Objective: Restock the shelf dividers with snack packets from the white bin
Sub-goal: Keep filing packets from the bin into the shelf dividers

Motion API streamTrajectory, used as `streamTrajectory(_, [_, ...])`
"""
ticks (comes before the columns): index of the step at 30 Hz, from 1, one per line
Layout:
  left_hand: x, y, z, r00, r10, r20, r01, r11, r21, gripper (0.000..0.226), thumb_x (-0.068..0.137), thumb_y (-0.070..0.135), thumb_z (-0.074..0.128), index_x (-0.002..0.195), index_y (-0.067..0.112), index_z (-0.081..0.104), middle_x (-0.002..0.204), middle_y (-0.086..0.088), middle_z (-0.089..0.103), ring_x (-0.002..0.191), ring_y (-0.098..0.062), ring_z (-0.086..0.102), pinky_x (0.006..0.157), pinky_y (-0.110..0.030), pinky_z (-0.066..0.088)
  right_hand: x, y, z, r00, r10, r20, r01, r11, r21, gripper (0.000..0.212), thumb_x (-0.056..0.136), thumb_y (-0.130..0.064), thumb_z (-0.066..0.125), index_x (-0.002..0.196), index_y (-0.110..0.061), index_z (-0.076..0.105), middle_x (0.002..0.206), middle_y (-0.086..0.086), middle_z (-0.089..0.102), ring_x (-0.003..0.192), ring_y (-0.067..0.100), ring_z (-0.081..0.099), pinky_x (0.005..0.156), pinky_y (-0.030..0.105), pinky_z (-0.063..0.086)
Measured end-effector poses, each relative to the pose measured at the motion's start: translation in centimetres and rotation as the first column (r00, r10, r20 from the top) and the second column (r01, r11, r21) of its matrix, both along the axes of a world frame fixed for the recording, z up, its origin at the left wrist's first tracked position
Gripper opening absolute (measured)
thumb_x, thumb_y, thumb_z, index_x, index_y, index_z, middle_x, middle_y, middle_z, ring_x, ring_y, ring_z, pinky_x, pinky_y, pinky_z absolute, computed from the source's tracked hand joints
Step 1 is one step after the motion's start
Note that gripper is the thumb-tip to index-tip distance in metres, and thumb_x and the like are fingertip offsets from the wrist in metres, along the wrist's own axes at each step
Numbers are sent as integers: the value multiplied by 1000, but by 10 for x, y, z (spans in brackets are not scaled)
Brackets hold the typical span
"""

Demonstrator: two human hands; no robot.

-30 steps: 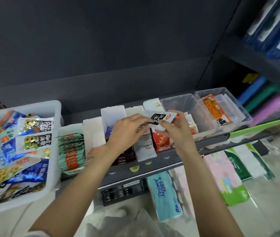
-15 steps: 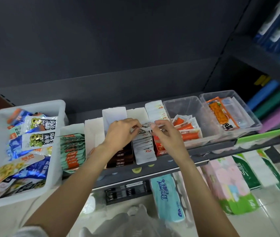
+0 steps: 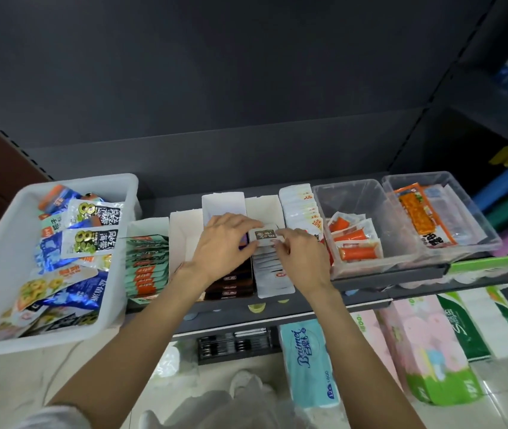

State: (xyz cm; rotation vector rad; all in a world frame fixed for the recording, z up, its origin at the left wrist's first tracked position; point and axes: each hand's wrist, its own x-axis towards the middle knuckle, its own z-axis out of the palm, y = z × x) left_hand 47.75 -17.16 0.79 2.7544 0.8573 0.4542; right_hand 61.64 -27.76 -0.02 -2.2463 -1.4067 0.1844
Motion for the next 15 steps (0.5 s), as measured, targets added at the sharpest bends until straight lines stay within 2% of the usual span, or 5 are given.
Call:
streamTrajectory(4, [-43, -10, 21, 926, 177, 334, -161, 984, -77, 16, 86, 30, 53, 97, 23, 63, 88, 12, 64, 83, -8, 58, 76, -27, 46, -6, -5, 34, 972, -2, -236, 71, 956, 284, 20, 91, -17, 58, 108, -21, 68, 87, -4, 70, 65, 2, 57, 61, 14, 45])
streamTrajectory(7, [-92, -11, 34, 849, 302, 434, -253, 953, -168, 15, 87, 32, 50, 85, 19, 58, 81, 11, 61, 76, -5, 57, 69, -29, 49, -34, 0, 61, 914, 144, -378, 0, 935, 354, 20, 92, -13, 56, 105, -24, 68, 80, -19, 61, 67, -4, 56, 59, 6, 40])
streamTrajectory(9, [-129, -7, 39, 836, 369, 408, -306, 928, -212, 17, 88, 36, 49, 86, 21, 56, 82, 14, 60, 78, -2, 57, 69, -23, 48, -60, 10, 69, 865, 261, -430, -97, 926, 365, 23, 92, -12, 55, 107, -25, 66, 74, -22, 60, 65, -1, 58, 60, 9, 43])
streamTrajectory(11, [-167, 0, 39, 861, 409, 303, -347, 907, -239, 17, 86, 41, 49, 89, 26, 56, 84, 17, 62, 81, 1, 58, 69, -17, 47, -91, 24, 68, 830, 340, -443, -197, 920, 338, 25, 93, -14, 53, 112, -26, 64, 72, -12, 64, 64, 5, 60, 66, 20, 50])
streamTrajectory(15, [-242, 25, 20, 868, 497, -9, -478, 828, -293, 9, 85, 31, 62, 93, 29, 65, 88, 17, 67, 81, 1, 59, 67, -15, 45, -159, 55, 57, 805, 494, -329, -431, 868, 248, 26, 94, -20, 52, 119, -26, 59, 92, -4, 69, 78, 10, 64, 71, 33, 54])
